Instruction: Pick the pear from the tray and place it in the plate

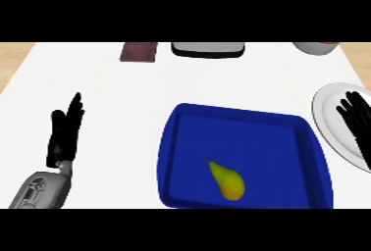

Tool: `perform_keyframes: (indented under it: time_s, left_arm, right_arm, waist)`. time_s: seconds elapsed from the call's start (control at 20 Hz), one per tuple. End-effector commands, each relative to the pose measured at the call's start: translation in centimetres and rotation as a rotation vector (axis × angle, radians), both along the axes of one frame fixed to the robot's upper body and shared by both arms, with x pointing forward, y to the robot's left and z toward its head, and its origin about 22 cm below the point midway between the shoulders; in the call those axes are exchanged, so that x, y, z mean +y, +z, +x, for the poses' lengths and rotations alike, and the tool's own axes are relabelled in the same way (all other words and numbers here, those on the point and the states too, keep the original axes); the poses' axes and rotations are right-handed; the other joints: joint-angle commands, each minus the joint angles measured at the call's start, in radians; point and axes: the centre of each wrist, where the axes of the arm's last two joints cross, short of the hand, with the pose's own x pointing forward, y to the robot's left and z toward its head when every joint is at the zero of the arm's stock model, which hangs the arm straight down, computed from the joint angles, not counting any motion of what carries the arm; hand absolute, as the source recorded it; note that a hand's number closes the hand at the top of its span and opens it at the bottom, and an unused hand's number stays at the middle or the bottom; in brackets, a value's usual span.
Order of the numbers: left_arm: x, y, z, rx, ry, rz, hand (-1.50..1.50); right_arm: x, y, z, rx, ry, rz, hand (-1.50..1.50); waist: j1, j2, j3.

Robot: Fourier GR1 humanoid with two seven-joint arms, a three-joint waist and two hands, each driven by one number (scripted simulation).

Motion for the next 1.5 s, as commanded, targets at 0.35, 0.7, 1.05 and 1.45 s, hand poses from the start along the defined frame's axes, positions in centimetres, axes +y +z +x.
perform_keyframes:
  time_s: [0.35,0.7,1.05,1.45]
  left_arm:
    - [-4.4,-1.0,-0.2,0.052,-0.176,-0.082,0.0]
    - [-5.3,-1.1,-1.2,0.019,-0.171,-0.117,0.0]
    - [-2.6,-0.6,-2.2,0.04,-0.129,-0.125,0.0]
    - [-2.2,-1.2,-3.7,0.071,-0.138,-0.111,0.0]
  right_arm:
    - [11.9,11.2,5.4,-0.285,0.826,-0.388,1.5]
    - [15.6,-5.5,1.9,0.044,0.798,0.276,-1.5]
    - [14.4,-4.1,6.4,-0.038,1.22,0.106,-1.5]
    - [18.2,2.7,9.9,-0.197,1.328,-0.422,-1.5]
  waist:
    - [0.112,-0.017,0.017]
    - [0.065,0.044,0.036]
    - [0.032,0.021,0.032]
    - [0.026,0.018,0.03]
